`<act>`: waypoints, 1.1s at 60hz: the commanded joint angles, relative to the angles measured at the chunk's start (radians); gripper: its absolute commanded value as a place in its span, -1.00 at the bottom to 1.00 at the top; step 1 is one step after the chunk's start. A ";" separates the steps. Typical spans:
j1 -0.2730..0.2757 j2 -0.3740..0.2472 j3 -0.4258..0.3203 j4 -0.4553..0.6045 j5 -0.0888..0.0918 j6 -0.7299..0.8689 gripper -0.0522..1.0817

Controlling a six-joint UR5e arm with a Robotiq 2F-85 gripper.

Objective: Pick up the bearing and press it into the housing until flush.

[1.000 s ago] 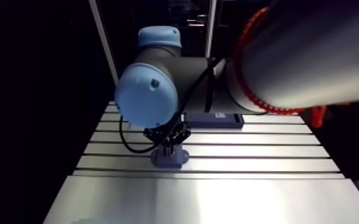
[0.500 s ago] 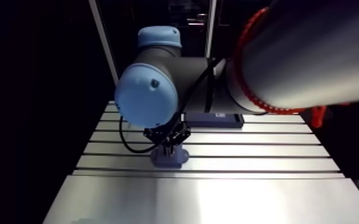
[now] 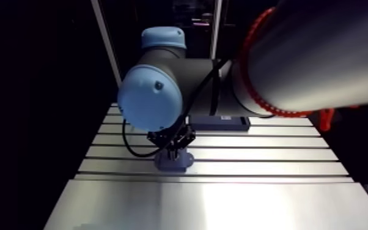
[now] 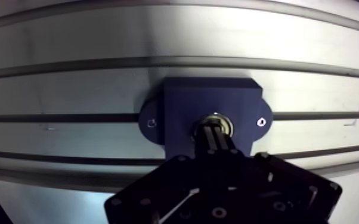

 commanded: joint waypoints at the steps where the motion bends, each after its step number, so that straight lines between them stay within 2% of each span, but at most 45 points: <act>1: 0.000 0.003 -0.001 0.000 0.000 -0.001 0.99; 37: 0.000 -0.014 -0.009 0.006 0.002 -0.006 0.98; 59: 0.003 -0.061 -0.018 0.037 0.000 -0.006 0.93; 61: 0.006 -0.063 -0.019 0.047 0.000 -0.006 0.85; 62: 0.006 -0.064 -0.023 0.061 0.000 -0.006 0.67; 63: 0.006 -0.064 -0.023 0.061 0.000 -0.006 0.67; 64: 0.006 -0.064 -0.029 0.080 -0.001 -0.006 0.26; 65: 0.006 -0.064 -0.029 0.080 -0.001 -0.006 0.26; 66: 0.006 -0.064 -0.035 0.103 -0.007 -0.006 -0.22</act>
